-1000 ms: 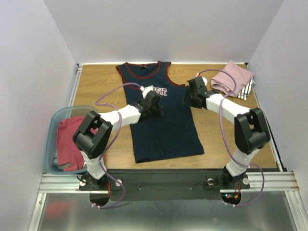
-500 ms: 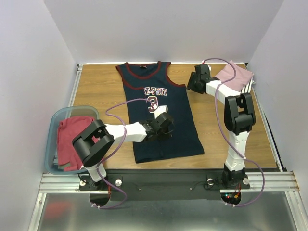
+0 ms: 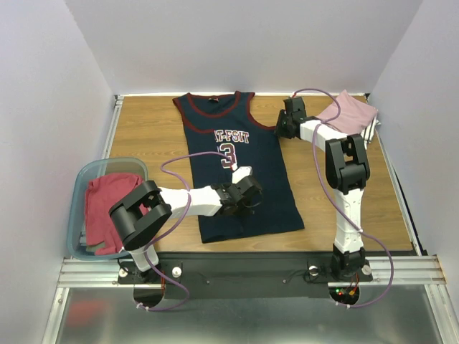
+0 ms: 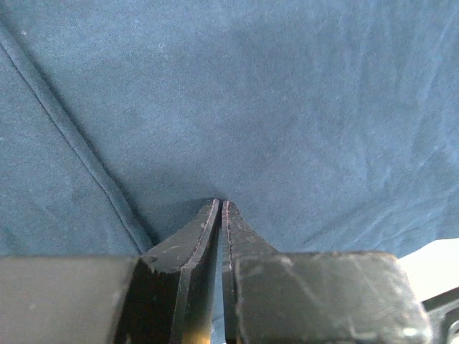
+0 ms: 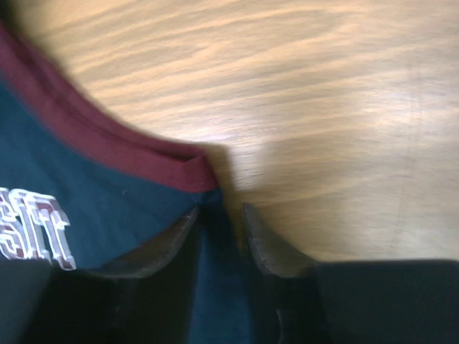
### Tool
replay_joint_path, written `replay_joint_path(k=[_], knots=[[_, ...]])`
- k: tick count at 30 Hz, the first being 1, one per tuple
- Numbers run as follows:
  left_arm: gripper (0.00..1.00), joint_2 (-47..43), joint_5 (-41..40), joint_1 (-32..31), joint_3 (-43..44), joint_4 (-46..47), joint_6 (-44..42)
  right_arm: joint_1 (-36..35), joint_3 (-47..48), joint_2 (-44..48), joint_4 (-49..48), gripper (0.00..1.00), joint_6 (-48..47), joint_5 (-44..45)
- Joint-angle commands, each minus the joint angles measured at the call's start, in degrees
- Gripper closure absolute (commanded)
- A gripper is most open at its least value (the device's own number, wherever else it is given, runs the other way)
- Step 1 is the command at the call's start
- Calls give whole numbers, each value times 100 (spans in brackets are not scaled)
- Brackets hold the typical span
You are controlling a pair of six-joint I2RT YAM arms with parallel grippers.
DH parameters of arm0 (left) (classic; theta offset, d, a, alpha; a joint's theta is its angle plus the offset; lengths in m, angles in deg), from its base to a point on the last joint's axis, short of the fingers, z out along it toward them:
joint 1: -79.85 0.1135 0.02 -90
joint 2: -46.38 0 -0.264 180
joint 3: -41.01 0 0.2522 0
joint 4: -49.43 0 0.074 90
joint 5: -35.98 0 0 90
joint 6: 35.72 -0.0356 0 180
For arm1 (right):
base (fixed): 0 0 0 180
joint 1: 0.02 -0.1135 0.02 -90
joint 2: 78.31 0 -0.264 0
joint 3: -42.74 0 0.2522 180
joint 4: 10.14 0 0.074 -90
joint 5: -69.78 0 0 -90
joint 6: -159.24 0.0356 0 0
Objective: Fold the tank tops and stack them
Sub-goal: Fold the tank top
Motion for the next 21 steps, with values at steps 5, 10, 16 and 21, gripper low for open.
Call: replay_joint_path(k=[5,10,16,21], knots=[[82,193,149,-188,314,-832,-681,-17,-250,29,-104,86,72,799],[82,307,307,-364,394,-1087,-910,0,-927,372,-96,89,230,1283],[82,149,536,-391,61,-1175,-980,62,-1578,812,-104,89,502,1406],[82,-9,615,-391,-160,-1333,-1024,132,-2025,1102,-113,89,634,1450]])
